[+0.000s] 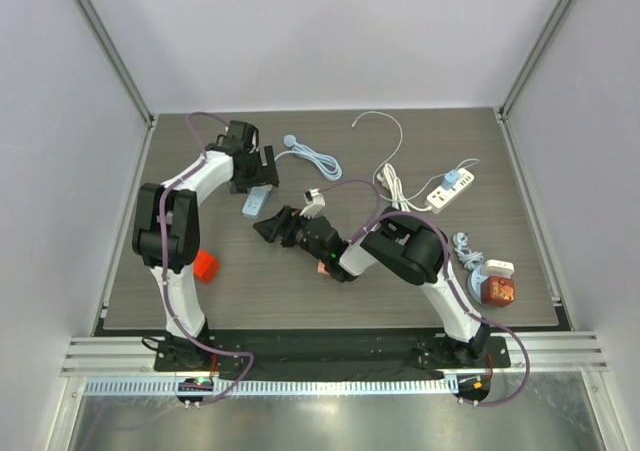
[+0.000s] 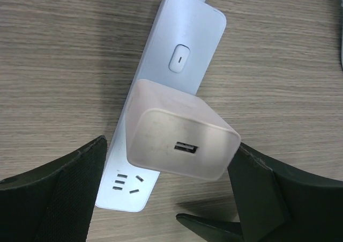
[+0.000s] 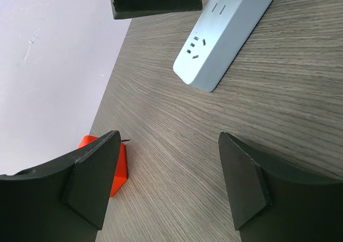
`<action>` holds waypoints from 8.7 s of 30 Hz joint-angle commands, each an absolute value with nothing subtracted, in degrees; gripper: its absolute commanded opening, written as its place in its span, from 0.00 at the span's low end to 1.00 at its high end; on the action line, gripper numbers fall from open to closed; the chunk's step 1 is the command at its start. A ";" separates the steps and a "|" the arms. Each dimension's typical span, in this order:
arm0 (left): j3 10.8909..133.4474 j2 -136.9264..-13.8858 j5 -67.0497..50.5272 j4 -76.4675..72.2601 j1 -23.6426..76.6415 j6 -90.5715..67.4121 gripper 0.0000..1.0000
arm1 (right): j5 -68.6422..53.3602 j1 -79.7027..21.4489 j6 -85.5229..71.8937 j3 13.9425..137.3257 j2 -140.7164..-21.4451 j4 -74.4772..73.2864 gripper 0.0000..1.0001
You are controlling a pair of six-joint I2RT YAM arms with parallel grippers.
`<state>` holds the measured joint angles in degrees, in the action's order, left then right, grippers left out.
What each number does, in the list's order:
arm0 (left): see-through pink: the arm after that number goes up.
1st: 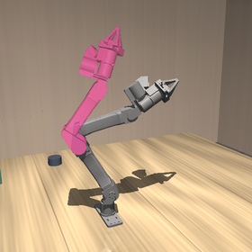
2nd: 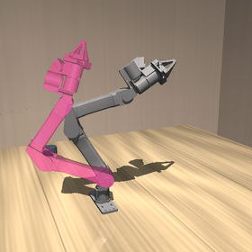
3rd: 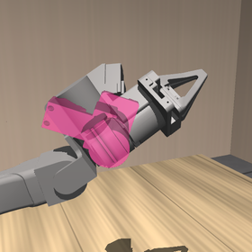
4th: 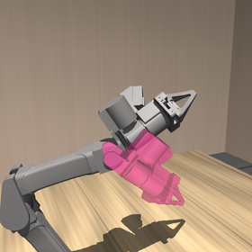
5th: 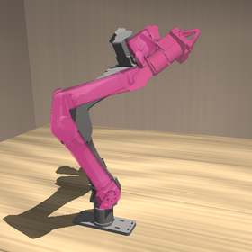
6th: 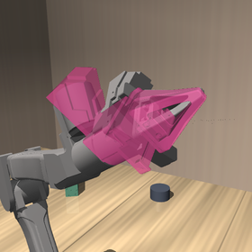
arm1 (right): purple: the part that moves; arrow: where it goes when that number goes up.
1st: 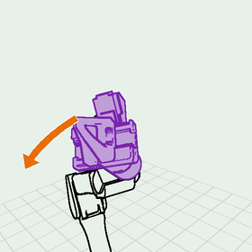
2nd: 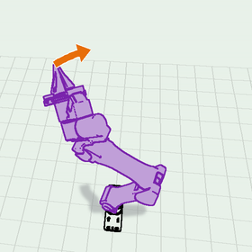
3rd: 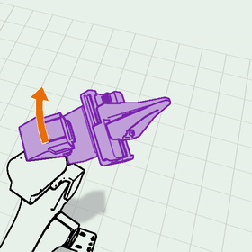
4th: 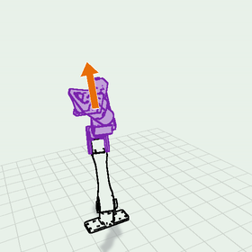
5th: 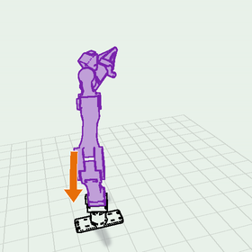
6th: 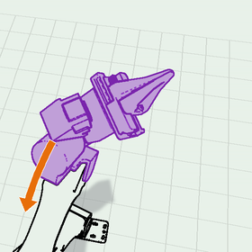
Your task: Pull the plug off the socket
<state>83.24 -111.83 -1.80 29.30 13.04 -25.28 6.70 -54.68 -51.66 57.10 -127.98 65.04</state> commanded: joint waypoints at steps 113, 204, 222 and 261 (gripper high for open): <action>79.10 -98.17 -5.01 18.02 12.75 -15.47 0.00 | 0.70 -48.96 -71.97 78.05 -137.81 48.32 0.57; 72.25 -93.34 -17.31 6.77 5.89 -31.20 0.00 | -1.49 -46.85 -87.10 85.17 -147.92 36.82 0.01; 72.69 -86.22 -0.35 12.48 11.86 -19.43 0.00 | -0.79 -47.28 -83.94 86.66 -147.57 34.28 0.01; 70.93 -83.93 5.10 13.01 7.65 -24.87 0.00 | 3.69 -47.11 -61.44 99.67 -136.06 0.53 0.83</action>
